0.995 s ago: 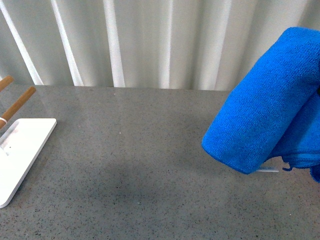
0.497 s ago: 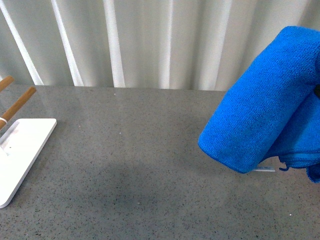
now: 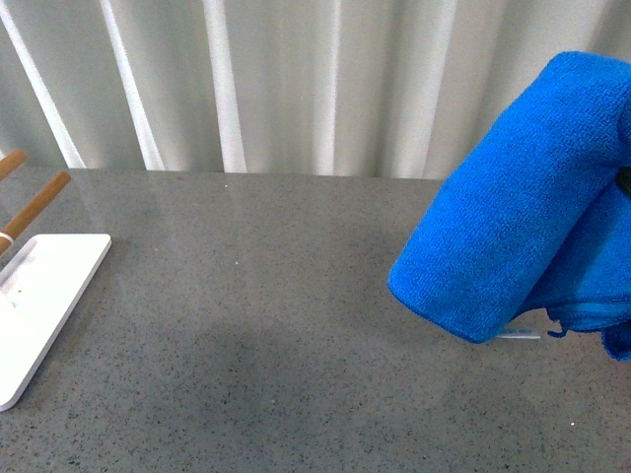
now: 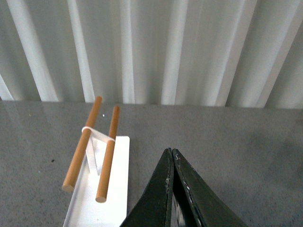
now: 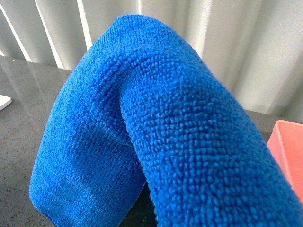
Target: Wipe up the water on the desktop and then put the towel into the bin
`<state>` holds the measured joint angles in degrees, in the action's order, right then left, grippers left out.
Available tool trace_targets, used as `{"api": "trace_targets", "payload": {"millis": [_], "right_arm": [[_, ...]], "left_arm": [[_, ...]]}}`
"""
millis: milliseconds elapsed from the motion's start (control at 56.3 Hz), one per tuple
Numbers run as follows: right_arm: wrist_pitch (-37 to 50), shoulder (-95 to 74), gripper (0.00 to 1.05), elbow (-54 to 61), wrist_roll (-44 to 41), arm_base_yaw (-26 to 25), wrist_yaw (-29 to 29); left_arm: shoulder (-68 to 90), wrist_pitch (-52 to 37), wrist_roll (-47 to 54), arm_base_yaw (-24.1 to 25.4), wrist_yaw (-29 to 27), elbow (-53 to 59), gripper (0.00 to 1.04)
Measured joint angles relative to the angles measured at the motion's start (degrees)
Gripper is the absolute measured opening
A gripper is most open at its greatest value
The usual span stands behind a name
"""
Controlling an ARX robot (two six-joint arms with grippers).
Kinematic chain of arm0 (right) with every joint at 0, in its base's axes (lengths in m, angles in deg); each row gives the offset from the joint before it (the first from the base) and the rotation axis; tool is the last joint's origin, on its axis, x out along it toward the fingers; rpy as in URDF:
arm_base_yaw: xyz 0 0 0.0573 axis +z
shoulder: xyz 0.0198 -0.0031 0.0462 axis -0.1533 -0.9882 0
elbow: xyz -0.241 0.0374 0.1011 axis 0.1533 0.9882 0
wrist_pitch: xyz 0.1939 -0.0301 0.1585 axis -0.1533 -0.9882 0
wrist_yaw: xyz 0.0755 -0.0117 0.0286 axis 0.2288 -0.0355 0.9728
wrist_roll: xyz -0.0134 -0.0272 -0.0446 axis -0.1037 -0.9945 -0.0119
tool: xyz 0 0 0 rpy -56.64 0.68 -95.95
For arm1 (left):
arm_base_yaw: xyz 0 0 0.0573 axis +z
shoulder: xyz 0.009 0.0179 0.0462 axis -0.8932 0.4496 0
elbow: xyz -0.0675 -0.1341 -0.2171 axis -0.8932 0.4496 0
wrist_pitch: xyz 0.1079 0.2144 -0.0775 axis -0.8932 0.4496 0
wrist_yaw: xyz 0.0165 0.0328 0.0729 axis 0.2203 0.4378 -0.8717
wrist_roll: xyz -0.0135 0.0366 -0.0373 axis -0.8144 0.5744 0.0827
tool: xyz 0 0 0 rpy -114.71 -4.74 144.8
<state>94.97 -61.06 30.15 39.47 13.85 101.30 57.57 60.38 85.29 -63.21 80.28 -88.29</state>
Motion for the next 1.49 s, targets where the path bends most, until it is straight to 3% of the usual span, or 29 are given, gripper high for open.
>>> {"api": "trace_targets", "payload": {"millis": [373,604,817,906,1208,1492], "right_arm": [[-3.2,-0.1,0.04,-0.2,0.2,0.2,-2.1],[-14.1,-6.7,0.04,-6.6,2.7,0.7,-7.5],[-24.2,-22.2,0.04,-17.4,10.6,0.8,-10.8],[-26.0,-26.4,0.04,-20.5,12.2,2.1,-11.4],[-29.2,-37.7,0.04,-28.1,16.2,5.7,-11.9],[-28.9,-40.6,0.04,-30.1,17.5,5.2,-12.5]], "left_arm": [[-2.0,0.5,0.0,0.0,0.0,0.0,0.05],[-2.0,0.5,0.0,0.0,0.0,0.0,0.41],[-2.0,0.5,0.0,0.0,0.0,0.0,0.88],[-2.0,0.5,0.0,0.0,0.0,0.0,0.99],[-2.0,0.5,0.1,0.0,0.0,0.0,0.98],[-2.0,0.5,0.1,0.0,0.0,0.0,0.98]]}}
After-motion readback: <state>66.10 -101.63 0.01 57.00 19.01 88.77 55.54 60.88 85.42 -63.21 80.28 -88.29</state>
